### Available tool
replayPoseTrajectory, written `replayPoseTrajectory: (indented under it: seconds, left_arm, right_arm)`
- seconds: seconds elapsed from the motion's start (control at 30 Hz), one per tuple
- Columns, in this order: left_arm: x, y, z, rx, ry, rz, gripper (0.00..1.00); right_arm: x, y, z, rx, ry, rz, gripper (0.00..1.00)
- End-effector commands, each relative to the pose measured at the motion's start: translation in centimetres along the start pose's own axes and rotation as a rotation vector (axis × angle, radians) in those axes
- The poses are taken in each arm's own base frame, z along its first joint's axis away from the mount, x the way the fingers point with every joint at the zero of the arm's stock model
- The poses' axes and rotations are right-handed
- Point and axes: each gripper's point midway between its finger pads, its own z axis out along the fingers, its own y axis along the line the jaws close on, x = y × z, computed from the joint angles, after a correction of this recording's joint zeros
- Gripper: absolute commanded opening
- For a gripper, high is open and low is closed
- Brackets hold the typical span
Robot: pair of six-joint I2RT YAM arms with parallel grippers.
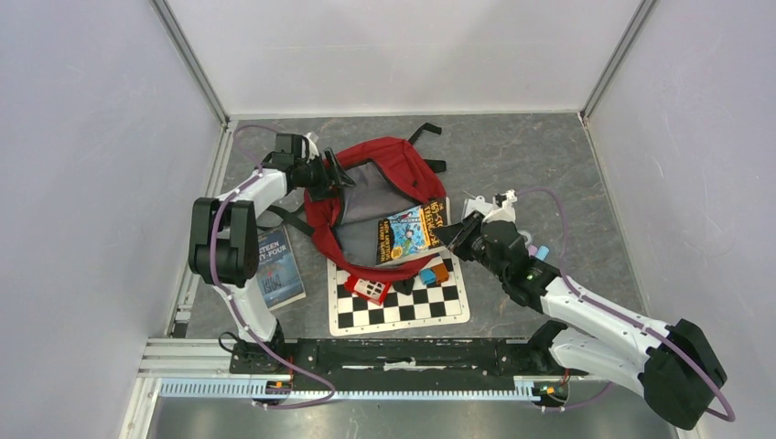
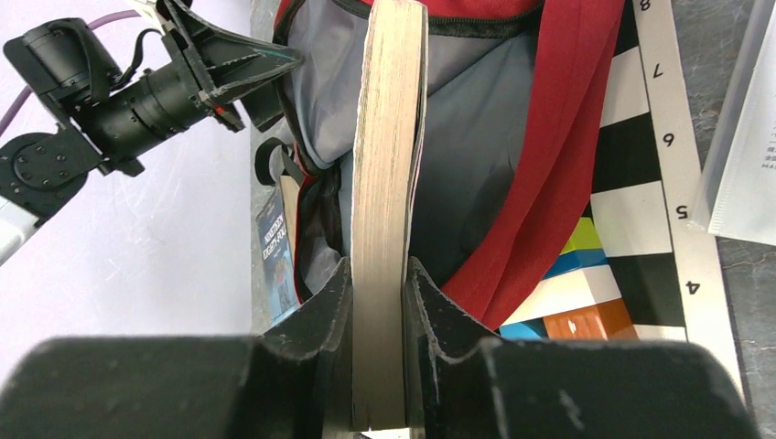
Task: Pack the student bag
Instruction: Place the book in the student bag.
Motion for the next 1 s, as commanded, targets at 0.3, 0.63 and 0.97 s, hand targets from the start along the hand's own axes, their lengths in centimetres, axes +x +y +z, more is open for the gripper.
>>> replayPoseTrajectory:
  seconds: [0.3,0.63,0.97]
  left_arm:
    - [-2.4,-11.0,-5.6,0.448,-0.139,0.151,0.02]
    - [-2.6,-13.2,-8.2,0.543,-0.2,0.131,0.02]
    - [-2.5,-13.6,-8.5,0.574,-0.207,0.097,0.02]
  right_arm:
    - [2.0,2.7,1.3,-0.083,0.069,0.134,0.0]
    - [-0.9,4.7,2.6,-0.101,-0.071,0.231,0.0]
    - [-4.0,7.6,5.0,-0.181,-0.212,0.35,0.0]
